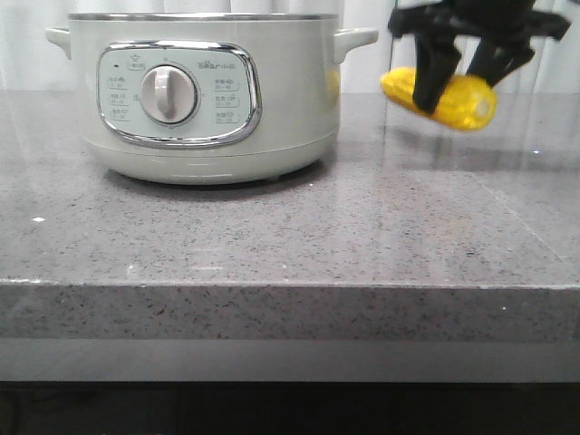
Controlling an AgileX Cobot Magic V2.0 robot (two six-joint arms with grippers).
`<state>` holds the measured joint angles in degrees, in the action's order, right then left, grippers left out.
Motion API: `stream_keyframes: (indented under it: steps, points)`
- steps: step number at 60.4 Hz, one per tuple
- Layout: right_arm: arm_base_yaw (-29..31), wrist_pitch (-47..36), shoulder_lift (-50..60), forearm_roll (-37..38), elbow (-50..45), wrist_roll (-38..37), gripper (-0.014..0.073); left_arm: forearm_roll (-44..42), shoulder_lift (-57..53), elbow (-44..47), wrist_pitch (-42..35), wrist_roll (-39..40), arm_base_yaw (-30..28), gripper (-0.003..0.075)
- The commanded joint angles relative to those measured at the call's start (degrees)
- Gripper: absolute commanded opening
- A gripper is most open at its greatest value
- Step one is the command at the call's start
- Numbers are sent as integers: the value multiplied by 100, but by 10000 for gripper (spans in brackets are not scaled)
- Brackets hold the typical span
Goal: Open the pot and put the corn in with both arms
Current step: 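Carry the corn over the open pot with the right gripper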
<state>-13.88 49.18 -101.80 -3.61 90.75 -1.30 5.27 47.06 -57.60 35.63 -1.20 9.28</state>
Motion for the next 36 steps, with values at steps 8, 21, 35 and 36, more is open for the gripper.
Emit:
stream_keyframes:
  steps: [8,21,35,36]
  points:
    - [-23,-187,1124,-4,195,9,322,42,-77,-230,-857,-2,-12,274]
    - [-34,-208,1856,-4,195,24,322,42,-77,-230,-857,-2,-12,274]
    - [-417,-623,2332,-63,195,414,322,42,-77,-230,-857,-2,-12,274]
    - [-440,-655,2332,-63,195,433,322,42,-77,-230,-857,-2,-12,274]
